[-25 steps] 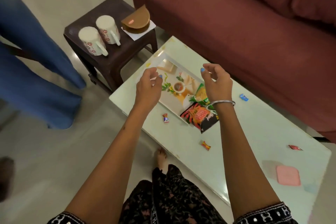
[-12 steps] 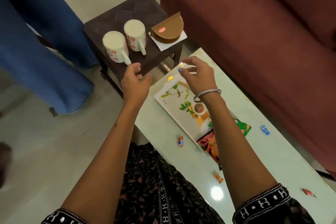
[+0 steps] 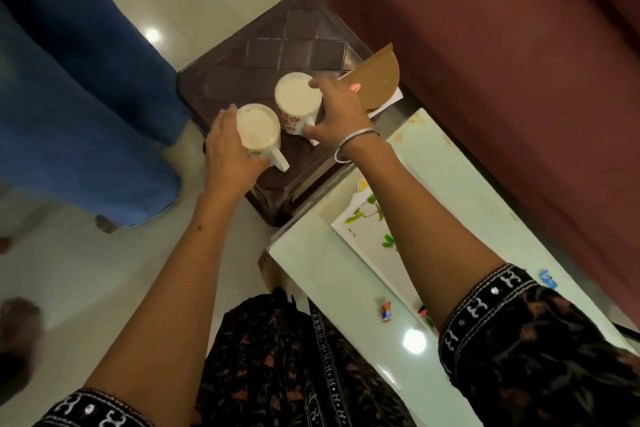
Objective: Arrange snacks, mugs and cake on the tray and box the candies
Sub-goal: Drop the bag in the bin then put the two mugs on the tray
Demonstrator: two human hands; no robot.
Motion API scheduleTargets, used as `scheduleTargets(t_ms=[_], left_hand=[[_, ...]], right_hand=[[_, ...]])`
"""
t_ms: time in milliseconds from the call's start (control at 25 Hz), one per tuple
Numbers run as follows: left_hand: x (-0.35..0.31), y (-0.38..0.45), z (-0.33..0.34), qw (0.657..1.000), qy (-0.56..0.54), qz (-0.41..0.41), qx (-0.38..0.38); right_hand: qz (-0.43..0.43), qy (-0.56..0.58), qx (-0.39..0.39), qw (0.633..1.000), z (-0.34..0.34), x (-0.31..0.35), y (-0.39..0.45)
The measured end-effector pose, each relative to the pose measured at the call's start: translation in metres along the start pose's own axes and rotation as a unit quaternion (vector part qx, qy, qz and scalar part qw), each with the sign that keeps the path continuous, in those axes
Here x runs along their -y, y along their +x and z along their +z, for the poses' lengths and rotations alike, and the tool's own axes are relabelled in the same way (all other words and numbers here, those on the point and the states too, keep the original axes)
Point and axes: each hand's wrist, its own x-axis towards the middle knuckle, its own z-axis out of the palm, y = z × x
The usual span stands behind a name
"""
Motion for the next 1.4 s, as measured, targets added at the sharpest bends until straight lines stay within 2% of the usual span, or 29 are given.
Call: scheduleTargets(t_ms=[120,360,720,880,1000,1400], left_hand=[[0.005,0.025,0.004,0.999,0.025,0.014,0.042],[0.007,0.045,0.008,0.998,0.044,0.007,0.051],[-0.005,0.037,-0.002,0.998,0.058,-0.002,0.032],[-0.024,0.010,-0.001,0.996,0.073,0.011,0.043],[-0.044,-0.017,0.017,0.993,0.076,0.025,0.081],[-0.077,-0.127,0.149,0.976,0.076,0.058,0.196]], right_hand=[[-0.003,-0.058,0.042,0.997,0.007,0.003,0.035],[-0.015,-0.088,0.095,0.991,0.018,0.002,0.065],[-0.001,-0.089,0.056,0.994,0.007,-0.001,0.062],[-0.017,-0.081,0.030,0.996,-0.022,-0.014,0.032],[-0.020,-0.085,0.020,0.996,-0.039,-0.037,-0.005],[0.087,-0.091,0.052,0.991,-0.039,-0.175,-0.134]])
